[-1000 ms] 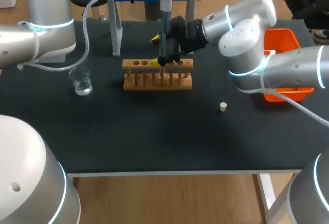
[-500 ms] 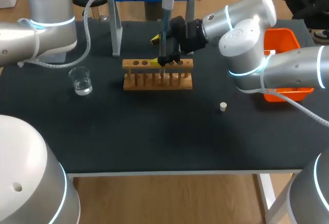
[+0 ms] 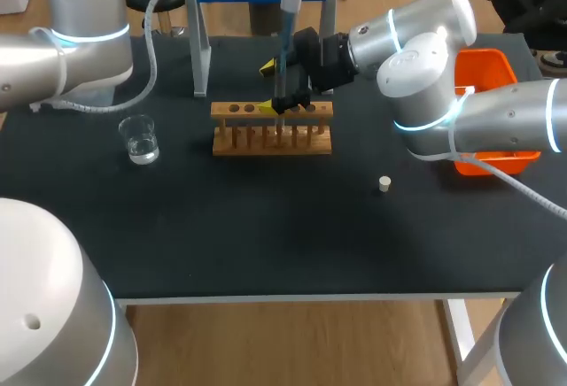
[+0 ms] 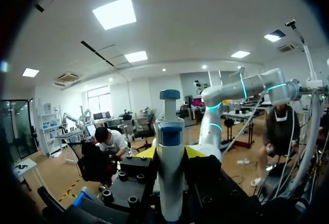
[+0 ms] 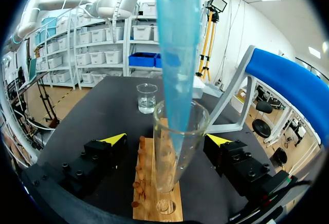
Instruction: Invert the test tube, pick up the pipette, mount the tip to pipette, aspirate from beaker and dispense into the tube, eject the tip, return the pipette, and cap with the stopper.
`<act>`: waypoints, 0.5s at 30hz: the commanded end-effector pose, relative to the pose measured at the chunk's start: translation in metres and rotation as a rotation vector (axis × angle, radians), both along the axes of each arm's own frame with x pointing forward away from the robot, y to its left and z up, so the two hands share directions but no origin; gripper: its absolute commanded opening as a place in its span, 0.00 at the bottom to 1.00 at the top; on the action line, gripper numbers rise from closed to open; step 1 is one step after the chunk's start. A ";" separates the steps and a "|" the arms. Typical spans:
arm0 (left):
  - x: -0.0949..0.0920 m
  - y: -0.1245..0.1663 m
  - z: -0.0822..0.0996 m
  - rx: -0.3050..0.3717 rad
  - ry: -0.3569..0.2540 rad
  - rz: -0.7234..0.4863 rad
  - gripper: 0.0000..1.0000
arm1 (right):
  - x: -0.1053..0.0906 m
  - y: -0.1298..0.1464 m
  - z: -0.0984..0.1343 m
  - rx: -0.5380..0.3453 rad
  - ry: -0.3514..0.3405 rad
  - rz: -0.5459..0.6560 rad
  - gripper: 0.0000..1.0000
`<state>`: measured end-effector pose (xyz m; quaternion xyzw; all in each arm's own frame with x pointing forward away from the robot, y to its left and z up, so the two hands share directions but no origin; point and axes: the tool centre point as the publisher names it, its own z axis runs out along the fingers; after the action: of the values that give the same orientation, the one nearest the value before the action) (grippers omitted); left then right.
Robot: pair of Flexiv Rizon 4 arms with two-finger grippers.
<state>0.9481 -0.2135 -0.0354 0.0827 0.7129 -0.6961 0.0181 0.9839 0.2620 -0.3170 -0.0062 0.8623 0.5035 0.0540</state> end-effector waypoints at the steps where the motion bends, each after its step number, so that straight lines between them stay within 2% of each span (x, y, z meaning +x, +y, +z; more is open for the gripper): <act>1: -0.004 0.000 0.005 0.008 -0.002 0.009 0.00 | 0.000 -0.001 0.000 -0.001 0.001 0.002 1.00; 15: -0.007 -0.003 0.017 0.028 -0.020 0.017 0.00 | 0.000 -0.001 0.000 -0.001 0.001 0.002 1.00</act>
<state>0.9435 -0.2170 -0.0225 0.0859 0.7206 -0.6875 0.0285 0.9839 0.2620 -0.3171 -0.0063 0.8623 0.5035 0.0541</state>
